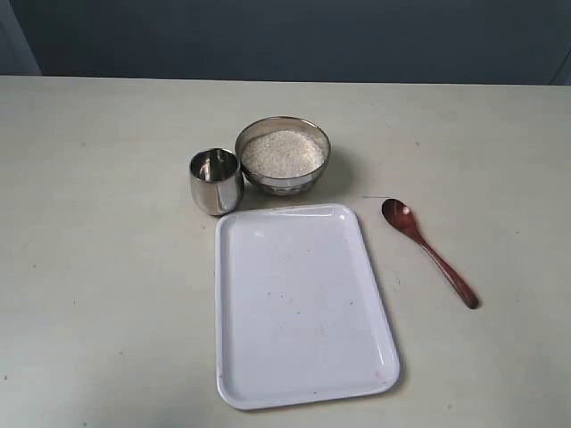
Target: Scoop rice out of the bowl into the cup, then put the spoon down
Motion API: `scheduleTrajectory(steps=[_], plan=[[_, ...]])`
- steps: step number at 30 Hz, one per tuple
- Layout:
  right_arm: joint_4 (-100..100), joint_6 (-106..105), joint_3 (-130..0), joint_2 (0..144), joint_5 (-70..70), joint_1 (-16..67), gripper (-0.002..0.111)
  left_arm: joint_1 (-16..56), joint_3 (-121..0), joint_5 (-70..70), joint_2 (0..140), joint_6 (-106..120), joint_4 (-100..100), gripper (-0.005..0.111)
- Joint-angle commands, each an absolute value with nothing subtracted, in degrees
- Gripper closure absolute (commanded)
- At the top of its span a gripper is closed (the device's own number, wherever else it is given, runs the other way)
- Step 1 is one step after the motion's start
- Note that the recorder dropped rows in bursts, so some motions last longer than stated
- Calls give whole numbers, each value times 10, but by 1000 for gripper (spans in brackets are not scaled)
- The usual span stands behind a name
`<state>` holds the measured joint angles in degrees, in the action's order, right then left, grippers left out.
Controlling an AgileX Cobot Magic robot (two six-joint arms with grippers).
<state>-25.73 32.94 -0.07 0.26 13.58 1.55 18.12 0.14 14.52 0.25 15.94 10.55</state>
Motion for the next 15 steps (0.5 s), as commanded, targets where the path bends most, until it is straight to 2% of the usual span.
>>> scheduleTrajectory(steps=[1, 5, 8, 9, 13, 15], plan=[[-260, 490, 0, 0, 185, 17, 109, 184, 0, 137, 0, 156, 104, 106], [-196, 533, -22, 0, 270, 17, 109, 184, 0, 137, 0, 156, 104, 106], [-93, 411, -100, 0, 262, 17, 109, 184, 0, 137, 0, 156, 104, 106], [15, 282, -176, 13, 171, 17, 109, 184, 0, 137, 0, 156, 104, 106], [247, 223, -371, 126, -90, 17, 109, 184, 0, 137, 0, 156, 104, 106], [263, 164, -445, 207, -202, 17, 109, 184, 0, 137, 0, 156, 104, 106]])
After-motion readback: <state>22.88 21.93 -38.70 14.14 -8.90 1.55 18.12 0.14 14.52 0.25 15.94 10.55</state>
